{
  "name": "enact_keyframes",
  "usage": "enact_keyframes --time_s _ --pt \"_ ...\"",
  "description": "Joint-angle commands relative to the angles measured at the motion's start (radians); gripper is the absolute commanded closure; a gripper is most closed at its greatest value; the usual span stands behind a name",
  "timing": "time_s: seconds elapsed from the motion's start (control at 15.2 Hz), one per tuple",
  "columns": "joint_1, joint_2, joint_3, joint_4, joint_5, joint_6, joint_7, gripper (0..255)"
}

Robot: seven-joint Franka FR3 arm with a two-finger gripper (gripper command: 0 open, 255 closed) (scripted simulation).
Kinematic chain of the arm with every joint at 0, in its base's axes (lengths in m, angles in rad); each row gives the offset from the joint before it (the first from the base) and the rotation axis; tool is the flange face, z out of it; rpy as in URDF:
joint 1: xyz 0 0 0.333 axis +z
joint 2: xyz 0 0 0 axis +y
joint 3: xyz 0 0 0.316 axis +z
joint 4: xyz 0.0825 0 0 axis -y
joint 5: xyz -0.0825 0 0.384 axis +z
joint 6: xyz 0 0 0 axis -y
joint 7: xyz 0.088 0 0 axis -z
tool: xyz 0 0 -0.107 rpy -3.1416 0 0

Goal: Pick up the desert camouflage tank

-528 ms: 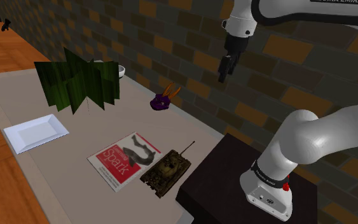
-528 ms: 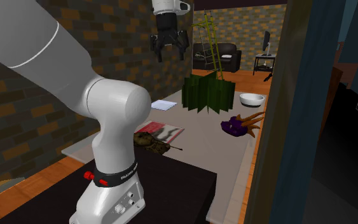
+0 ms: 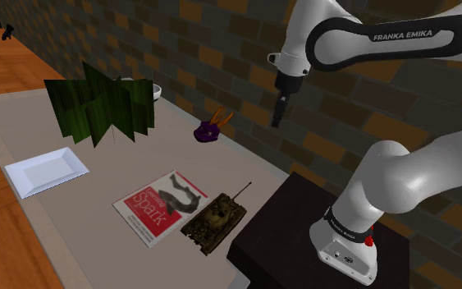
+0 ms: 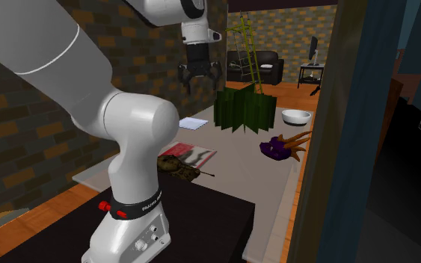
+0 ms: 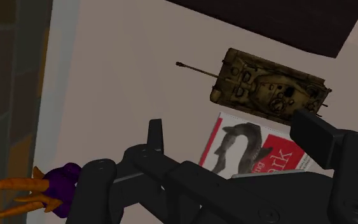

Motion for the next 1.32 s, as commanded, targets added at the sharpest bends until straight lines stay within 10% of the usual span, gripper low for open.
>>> enact_keyframes --time_s 0.0,0.86,1.25 --pt "0.029 0.027 -0.02 -0.047 -0.007 0.085 -0.078 0" --pt "0.22 0.375 -0.155 -0.243 -0.014 0.668 -0.591 0" --pt "0.356 0.631 -0.217 -0.26 0.119 0.946 -0.923 0"
